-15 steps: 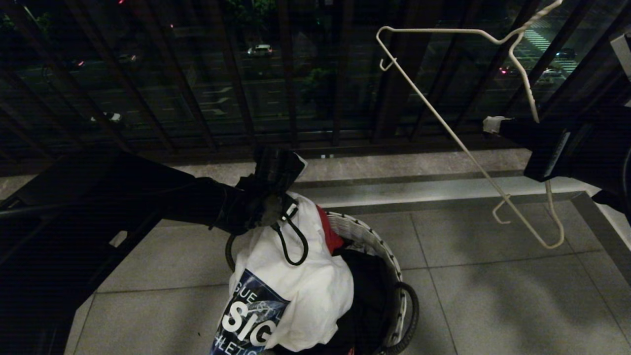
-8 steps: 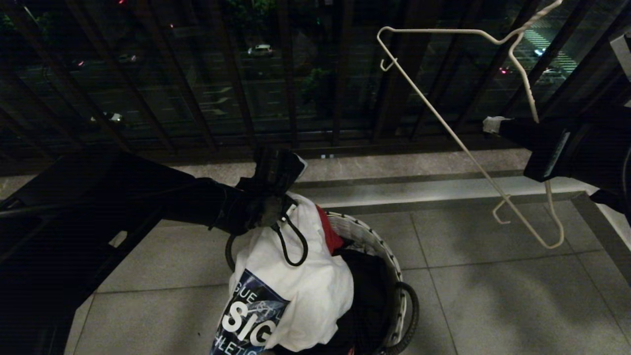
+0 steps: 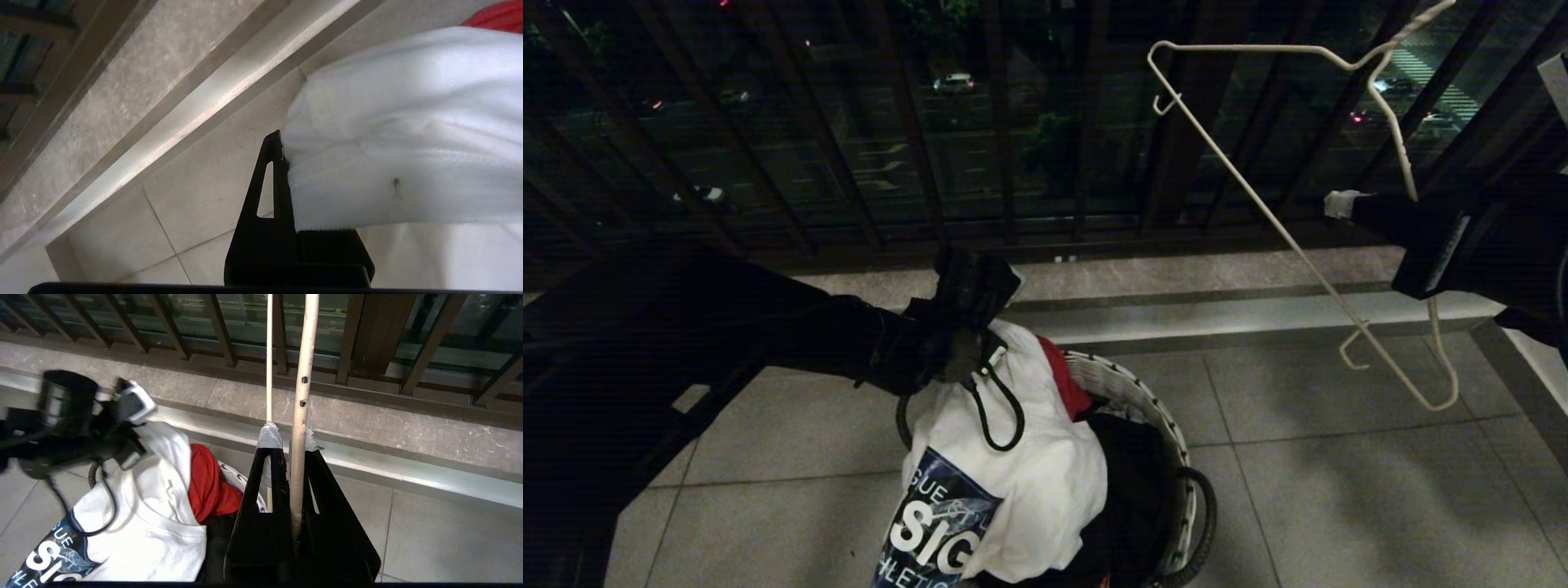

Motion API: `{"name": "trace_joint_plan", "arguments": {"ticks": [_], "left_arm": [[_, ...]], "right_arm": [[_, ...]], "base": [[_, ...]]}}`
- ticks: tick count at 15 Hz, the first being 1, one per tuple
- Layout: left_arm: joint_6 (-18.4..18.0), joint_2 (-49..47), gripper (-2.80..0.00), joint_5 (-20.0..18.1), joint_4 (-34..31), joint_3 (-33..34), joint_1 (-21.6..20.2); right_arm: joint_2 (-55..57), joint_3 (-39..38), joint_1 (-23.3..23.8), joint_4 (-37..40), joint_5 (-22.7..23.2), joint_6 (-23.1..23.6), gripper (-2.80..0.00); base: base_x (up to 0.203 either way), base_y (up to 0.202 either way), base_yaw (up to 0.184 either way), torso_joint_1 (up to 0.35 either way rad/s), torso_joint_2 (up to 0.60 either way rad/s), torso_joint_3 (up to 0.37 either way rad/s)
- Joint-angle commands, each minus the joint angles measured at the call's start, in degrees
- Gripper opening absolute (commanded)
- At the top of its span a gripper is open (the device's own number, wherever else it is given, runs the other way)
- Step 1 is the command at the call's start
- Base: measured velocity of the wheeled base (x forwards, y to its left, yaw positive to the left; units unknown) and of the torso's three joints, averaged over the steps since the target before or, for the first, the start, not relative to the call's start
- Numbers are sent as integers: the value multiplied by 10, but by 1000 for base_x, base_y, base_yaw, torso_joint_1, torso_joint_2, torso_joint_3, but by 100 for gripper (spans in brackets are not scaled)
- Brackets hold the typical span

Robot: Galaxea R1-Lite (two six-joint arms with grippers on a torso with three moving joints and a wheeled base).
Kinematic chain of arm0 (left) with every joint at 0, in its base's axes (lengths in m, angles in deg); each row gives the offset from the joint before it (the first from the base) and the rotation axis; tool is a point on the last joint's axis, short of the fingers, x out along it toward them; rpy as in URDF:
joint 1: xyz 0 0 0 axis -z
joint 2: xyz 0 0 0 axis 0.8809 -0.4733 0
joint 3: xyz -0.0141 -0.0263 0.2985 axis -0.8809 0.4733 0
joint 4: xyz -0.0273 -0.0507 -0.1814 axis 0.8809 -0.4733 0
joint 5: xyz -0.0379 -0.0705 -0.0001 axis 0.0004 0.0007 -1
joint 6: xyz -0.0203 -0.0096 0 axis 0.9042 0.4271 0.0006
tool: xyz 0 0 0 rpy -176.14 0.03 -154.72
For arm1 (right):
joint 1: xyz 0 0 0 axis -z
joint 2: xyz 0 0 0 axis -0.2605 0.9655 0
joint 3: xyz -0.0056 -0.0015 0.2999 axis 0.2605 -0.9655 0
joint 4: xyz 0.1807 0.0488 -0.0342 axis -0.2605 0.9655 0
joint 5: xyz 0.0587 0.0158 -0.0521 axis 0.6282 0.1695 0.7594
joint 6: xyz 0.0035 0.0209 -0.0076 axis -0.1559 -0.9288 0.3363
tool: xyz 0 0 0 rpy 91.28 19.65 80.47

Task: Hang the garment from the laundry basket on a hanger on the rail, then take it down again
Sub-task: Pick up clothes from the basket

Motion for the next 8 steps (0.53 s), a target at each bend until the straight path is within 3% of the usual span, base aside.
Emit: {"name": "trace_joint_plan", "arguments": {"ticks": [1, 4, 8], "left_arm": [[10, 57, -280, 1, 1, 23, 0], [38, 122, -280, 0, -1, 28, 1], [120, 198, -280, -10, -30, 60, 40]], "right_arm": [[0, 1, 0, -1, 0, 0, -280], [2, 1, 0, -1, 0, 0, -280], [9, 2, 0, -1, 1, 0, -280]], "base": [[0, 0, 0, 0, 0, 0], [0, 0, 0, 0, 0, 0], [0, 0, 0, 0, 0, 0]]}}
